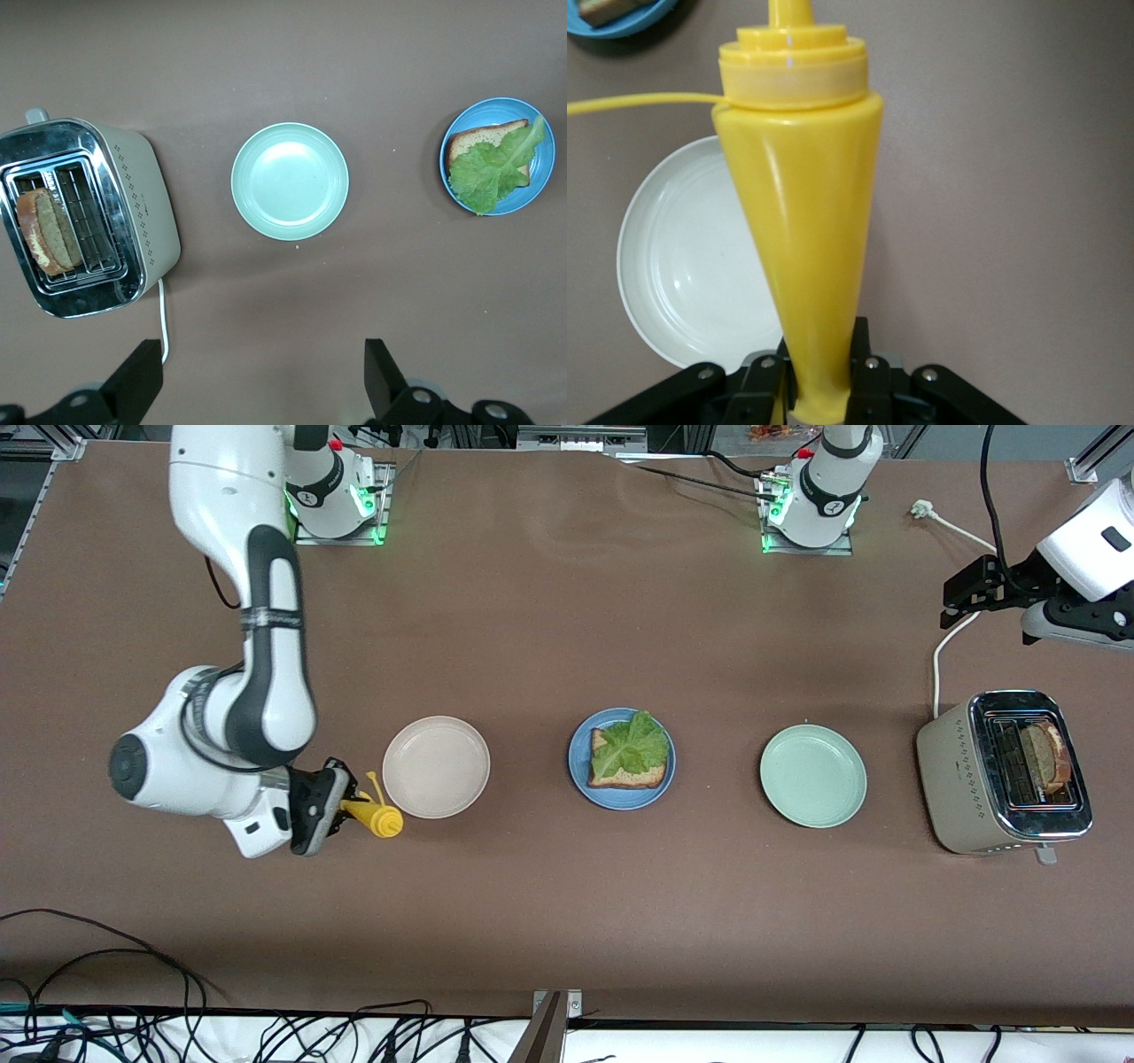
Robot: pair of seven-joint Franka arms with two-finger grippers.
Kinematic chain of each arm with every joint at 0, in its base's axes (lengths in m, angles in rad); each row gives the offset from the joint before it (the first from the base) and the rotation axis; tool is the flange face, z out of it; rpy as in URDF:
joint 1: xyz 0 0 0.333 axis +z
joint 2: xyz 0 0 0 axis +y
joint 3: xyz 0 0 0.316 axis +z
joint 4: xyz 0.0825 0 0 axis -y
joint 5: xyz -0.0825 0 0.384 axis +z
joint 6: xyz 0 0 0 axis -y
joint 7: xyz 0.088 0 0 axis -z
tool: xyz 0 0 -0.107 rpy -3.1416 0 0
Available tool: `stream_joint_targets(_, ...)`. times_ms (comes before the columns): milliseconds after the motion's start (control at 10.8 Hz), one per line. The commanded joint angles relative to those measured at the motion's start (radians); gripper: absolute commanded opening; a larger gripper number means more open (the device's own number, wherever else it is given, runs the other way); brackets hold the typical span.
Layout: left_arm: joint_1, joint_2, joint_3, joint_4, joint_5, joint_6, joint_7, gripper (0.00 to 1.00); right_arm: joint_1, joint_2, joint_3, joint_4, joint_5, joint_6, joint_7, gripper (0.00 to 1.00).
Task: Make sandwich in blue plate with both arms
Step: 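Lift the yellow bottle and carry it over the blue plate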
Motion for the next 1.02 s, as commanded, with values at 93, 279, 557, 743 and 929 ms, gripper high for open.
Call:
stream_joint_targets(93,0.007,0.005,-0.002,0.021,-0.002,-0.014,0.007,1.00,0.235,0.006,-0.118,0.020,-0.167,0.003,0.300,0.01)
stream_joint_targets(279,0.007,0.006,-0.002,0.021,-0.003,-0.014,0.007,1.00,0.320,0.012,-0.131,0.047,-0.338,-0.008,0.434,0.00)
stream_joint_targets(557,0.007,0.006,-0.002,0.021,-0.004,-0.014,0.007,1.00,0.429,0.033,-0.195,0.086,-0.457,-0.084,0.501,0.00)
stream_joint_targets(743,0.007,0.006,-0.002,0.021,-0.004,-0.014,0.007,1.00,0.498,0.085,-0.245,0.127,-0.485,-0.139,0.538,0.00)
stream_joint_targets(929,0.008,0.005,-0.002,0.021,-0.004,-0.014,0.007,1.00,0.562,0.162,-0.290,0.211,-0.537,-0.217,0.583,0.00)
